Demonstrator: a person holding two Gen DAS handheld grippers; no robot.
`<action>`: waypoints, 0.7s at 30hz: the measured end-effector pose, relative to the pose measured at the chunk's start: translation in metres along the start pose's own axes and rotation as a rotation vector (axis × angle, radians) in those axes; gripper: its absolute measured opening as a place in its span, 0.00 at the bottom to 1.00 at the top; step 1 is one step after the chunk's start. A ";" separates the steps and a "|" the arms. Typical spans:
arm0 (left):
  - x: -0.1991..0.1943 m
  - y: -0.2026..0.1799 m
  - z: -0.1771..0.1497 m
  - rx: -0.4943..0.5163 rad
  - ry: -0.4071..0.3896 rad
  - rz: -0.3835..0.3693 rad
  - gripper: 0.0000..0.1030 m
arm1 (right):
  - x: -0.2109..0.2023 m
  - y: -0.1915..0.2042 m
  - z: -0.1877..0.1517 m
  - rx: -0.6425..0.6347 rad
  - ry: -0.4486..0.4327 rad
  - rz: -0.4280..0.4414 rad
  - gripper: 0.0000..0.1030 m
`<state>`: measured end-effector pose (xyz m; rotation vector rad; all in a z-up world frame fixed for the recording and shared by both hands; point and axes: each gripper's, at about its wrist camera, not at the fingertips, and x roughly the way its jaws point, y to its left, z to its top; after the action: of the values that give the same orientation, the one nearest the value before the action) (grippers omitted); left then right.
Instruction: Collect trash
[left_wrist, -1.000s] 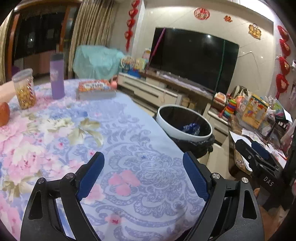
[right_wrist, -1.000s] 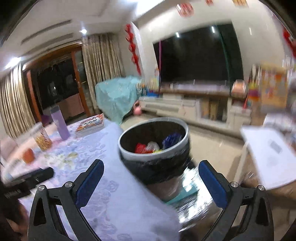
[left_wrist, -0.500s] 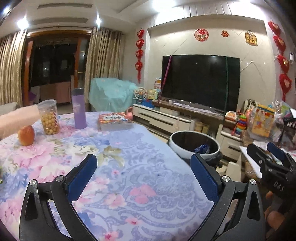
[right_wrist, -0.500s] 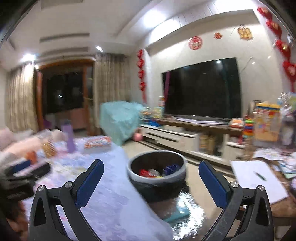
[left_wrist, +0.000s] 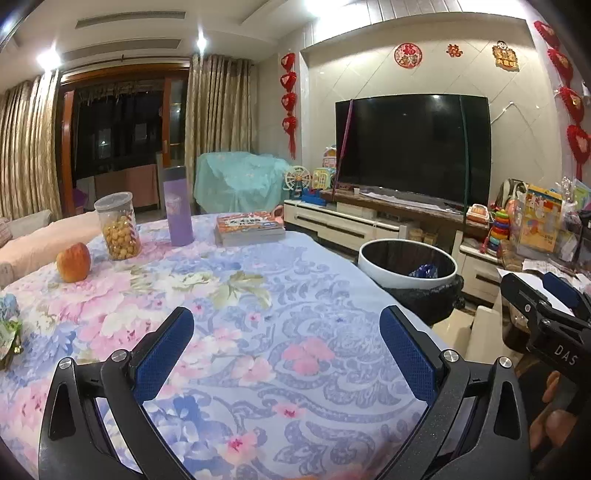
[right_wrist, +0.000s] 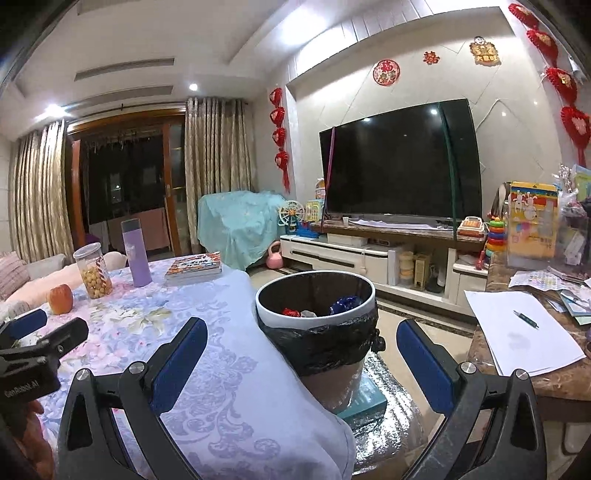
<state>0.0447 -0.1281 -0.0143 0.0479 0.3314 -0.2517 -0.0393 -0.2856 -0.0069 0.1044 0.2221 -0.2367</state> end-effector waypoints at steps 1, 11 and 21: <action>-0.002 0.000 0.000 0.002 -0.004 0.003 1.00 | 0.000 0.001 0.000 -0.004 0.001 -0.001 1.00; -0.016 -0.002 0.001 0.013 -0.038 0.022 1.00 | -0.012 0.003 -0.002 -0.008 -0.033 0.041 1.00; -0.029 -0.005 0.002 0.017 -0.075 0.030 1.00 | -0.023 0.005 0.000 -0.009 -0.070 0.058 1.00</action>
<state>0.0179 -0.1264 -0.0028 0.0600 0.2536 -0.2257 -0.0595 -0.2757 -0.0016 0.0934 0.1504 -0.1812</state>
